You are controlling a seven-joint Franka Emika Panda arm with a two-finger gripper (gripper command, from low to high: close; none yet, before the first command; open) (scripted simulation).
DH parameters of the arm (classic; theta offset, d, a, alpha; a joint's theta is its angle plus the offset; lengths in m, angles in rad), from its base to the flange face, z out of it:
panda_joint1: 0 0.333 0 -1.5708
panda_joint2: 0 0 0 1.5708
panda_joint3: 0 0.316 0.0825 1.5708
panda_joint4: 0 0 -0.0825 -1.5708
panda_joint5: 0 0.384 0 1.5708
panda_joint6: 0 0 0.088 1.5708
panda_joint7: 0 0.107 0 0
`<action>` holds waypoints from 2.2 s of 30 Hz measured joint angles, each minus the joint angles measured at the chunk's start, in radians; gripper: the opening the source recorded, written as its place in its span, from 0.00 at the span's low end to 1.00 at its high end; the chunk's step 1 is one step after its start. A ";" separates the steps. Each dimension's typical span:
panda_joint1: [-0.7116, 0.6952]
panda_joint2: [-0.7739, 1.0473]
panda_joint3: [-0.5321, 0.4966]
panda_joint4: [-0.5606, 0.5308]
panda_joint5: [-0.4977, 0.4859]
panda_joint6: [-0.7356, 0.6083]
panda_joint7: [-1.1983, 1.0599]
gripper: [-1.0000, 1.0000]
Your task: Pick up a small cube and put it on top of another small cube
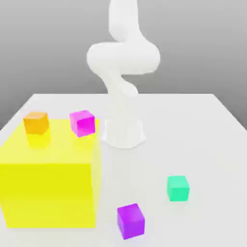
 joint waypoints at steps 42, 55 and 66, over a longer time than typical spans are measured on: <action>0.250 0.727 0.179 -0.484 -0.004 0.505 0.355 0.00; -0.097 0.354 -0.156 -0.275 -0.062 -0.041 0.146 0.00; -0.358 0.185 -0.342 -0.269 -0.189 -0.253 0.064 0.00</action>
